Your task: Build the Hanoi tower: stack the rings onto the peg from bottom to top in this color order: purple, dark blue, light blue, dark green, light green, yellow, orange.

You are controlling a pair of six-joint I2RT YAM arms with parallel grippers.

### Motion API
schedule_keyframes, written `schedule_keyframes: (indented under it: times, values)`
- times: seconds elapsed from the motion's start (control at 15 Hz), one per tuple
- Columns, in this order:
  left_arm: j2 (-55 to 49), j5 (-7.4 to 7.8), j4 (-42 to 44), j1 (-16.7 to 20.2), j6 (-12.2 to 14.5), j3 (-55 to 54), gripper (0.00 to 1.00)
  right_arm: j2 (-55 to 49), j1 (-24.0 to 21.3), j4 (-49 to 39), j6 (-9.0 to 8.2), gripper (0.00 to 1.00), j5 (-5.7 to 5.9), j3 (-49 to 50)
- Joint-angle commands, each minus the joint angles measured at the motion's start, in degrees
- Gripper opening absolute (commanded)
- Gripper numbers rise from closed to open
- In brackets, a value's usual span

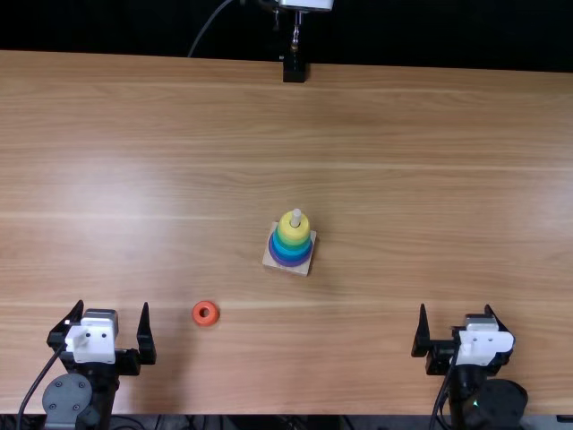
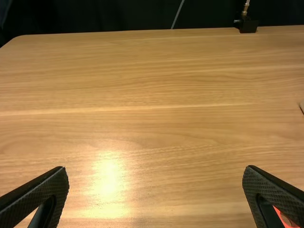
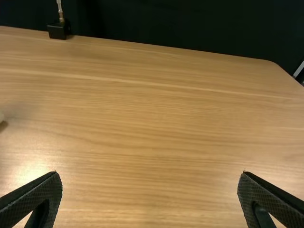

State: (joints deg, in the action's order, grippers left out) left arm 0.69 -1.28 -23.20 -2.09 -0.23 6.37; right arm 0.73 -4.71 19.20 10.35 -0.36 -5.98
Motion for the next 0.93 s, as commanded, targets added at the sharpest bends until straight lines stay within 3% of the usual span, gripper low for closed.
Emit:
schedule_keyframes:
  times: [0.0,0.07,0.2,0.87]
  values:
    - [-0.7,0.22,-4.2,0.5,0.2,-6.4,1.0,-0.7,-1.5,1.3,-0.22,1.0,1.31,5.0]
    - [-0.7,0.22,-4.2,0.5,0.2,-6.4,1.0,-0.7,-1.8,1.2,-0.33,1.0,1.31,5.1]
    - [-0.7,0.12,-4.2,0.5,0.2,-6.4,1.0,-0.7,-2.0,1.1,-2.76,1.0,0.68,5.0]
    - [-0.7,0.22,-4.2,0.6,0.2,-6.4,1.0,-0.7,-2.0,1.2,-2.76,1.0,0.78,5.1]
